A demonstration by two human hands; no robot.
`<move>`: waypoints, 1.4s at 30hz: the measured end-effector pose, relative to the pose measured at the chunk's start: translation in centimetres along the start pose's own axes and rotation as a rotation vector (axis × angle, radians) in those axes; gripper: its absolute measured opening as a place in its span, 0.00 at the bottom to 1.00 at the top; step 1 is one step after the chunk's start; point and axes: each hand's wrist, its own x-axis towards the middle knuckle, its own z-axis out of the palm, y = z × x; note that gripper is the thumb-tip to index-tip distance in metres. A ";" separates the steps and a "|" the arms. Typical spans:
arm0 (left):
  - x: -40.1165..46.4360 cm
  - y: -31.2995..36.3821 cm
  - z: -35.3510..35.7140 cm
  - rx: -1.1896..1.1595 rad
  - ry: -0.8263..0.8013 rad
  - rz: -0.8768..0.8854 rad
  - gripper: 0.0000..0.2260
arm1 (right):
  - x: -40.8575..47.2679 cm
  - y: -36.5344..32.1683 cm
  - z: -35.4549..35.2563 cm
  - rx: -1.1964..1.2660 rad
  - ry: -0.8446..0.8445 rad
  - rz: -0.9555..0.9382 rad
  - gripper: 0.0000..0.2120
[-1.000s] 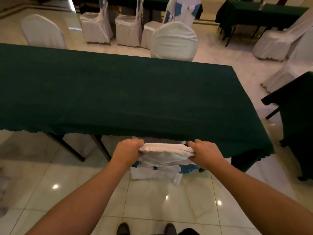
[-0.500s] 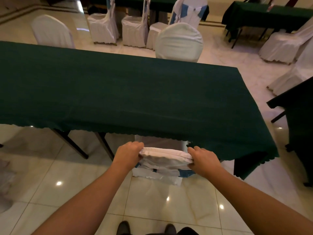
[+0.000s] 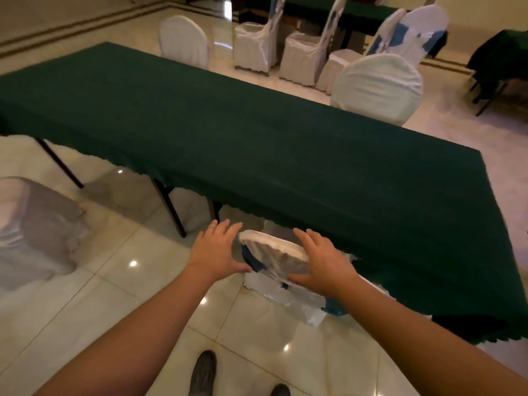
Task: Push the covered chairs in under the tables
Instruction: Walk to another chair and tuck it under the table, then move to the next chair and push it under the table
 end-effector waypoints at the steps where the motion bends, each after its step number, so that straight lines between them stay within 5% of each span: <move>1: -0.6 -0.7 -0.4 0.004 0.002 -0.041 0.53 | 0.6 -0.7 0.0 -0.020 0.000 -0.034 0.55; 9: -8.7 -11.2 -4.3 -0.061 0.094 -0.356 0.56 | 5.3 -13.4 0.5 -0.111 0.007 -0.372 0.58; 27: -36.6 -47.8 -14.7 -0.190 0.421 -0.980 0.56 | 6.0 -61.5 9.8 -0.107 -0.050 -0.902 0.52; 42: -45.3 -75.0 -17.9 -0.324 0.575 -1.191 0.51 | 13.5 -96.2 23.0 -0.063 -0.184 -1.096 0.54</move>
